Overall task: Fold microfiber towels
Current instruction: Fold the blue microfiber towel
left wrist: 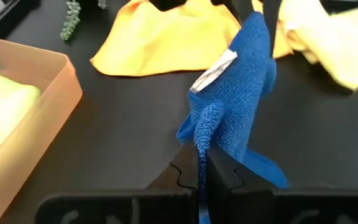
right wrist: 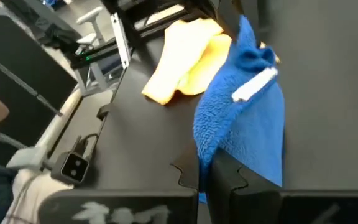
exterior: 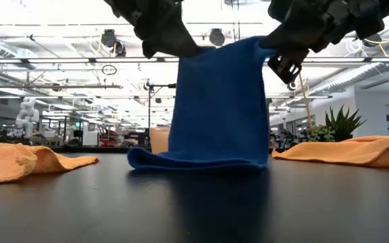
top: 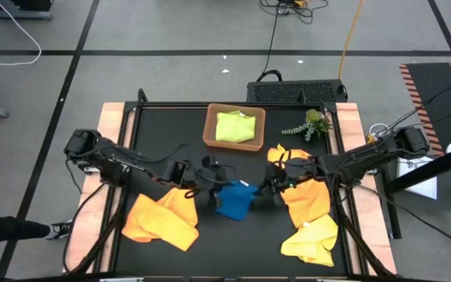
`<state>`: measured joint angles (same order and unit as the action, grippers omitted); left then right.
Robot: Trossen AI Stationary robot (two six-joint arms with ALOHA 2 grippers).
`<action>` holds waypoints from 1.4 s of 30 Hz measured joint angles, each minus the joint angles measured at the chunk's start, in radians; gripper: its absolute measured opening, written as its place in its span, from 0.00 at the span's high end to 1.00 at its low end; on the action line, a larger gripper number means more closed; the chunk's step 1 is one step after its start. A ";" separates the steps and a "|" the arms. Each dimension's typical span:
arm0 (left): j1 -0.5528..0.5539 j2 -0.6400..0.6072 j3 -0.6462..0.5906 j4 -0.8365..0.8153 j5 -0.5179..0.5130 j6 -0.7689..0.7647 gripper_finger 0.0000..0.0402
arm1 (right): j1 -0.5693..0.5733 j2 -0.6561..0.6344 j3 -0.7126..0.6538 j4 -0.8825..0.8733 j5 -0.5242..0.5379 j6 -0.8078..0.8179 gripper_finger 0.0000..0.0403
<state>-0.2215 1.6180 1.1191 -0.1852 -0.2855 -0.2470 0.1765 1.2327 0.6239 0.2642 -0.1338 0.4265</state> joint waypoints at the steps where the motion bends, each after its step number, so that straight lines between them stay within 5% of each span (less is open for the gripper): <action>1: -0.006 0.001 0.000 -0.006 -0.005 0.011 0.99 | 0.002 0.000 0.000 -0.015 0.001 -0.003 1.00; 12: 0.031 0.013 -0.054 -0.002 -0.107 0.108 0.99 | -0.010 0.001 0.003 -0.134 0.171 -0.065 1.00; 19: 0.090 0.013 -0.170 0.197 -0.134 0.224 0.99 | -0.055 0.004 0.003 -0.118 0.263 -0.168 1.00; 29: 0.085 0.012 -0.274 0.350 -0.135 0.311 0.99 | -0.022 0.053 0.002 -0.084 0.263 -0.180 1.00; 42: -0.036 0.013 -0.359 0.429 -0.161 0.323 0.99 | 0.051 0.259 0.002 0.155 0.131 -0.151 1.00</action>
<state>-0.2576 1.6310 0.7601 0.2440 -0.4469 0.0761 0.2274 1.4915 0.6254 0.4191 -0.0025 0.2756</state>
